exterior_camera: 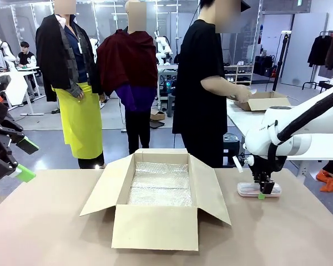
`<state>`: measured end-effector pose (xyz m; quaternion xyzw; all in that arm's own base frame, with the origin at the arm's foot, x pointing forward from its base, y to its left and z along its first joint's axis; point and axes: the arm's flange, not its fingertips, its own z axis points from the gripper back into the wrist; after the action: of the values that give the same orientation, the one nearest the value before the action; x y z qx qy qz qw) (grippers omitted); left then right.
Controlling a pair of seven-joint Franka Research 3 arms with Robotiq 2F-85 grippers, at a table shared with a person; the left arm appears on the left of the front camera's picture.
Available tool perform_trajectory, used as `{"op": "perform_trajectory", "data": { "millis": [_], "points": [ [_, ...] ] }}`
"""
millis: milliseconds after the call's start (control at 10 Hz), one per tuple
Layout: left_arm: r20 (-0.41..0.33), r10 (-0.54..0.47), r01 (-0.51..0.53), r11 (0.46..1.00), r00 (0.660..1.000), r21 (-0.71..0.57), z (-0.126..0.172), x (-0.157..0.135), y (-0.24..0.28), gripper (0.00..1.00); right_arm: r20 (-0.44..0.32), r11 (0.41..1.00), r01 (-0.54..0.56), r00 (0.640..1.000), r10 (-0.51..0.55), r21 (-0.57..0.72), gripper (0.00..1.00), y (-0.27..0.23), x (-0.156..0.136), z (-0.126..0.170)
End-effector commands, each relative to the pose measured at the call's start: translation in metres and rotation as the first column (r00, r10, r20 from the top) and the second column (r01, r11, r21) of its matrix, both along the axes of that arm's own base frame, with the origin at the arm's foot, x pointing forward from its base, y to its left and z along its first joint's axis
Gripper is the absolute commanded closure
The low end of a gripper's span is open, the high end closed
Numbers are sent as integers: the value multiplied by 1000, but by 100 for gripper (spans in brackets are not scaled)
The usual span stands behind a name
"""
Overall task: Pack the glasses set securely to prepare it for shipping.
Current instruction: Place the Glasses case inside the Package Box.
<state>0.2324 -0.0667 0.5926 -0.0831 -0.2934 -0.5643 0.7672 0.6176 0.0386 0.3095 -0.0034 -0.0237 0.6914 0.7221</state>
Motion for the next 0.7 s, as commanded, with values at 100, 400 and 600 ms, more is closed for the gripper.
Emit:
{"op": "perform_trajectory", "data": {
  "millis": [100, 400, 600],
  "points": [
    [3, -18, 18, 1000, 1000, 4, 0, -1, -1, 0, 15, 999, 32, 999, -31, -29, 65, 3, -6, 15],
    [3, -18, 18, 1000, 1000, 4, 0, -1, -1, 0, -4, 999, 42, 999, -42, 10, 65, 10, -11, 72],
    [3, -18, 18, 1000, 1000, 4, 0, -1, -1, 0, -46, 999, 28, 998, -30, -37, 65, 23, -19, 118]
  ]
}}
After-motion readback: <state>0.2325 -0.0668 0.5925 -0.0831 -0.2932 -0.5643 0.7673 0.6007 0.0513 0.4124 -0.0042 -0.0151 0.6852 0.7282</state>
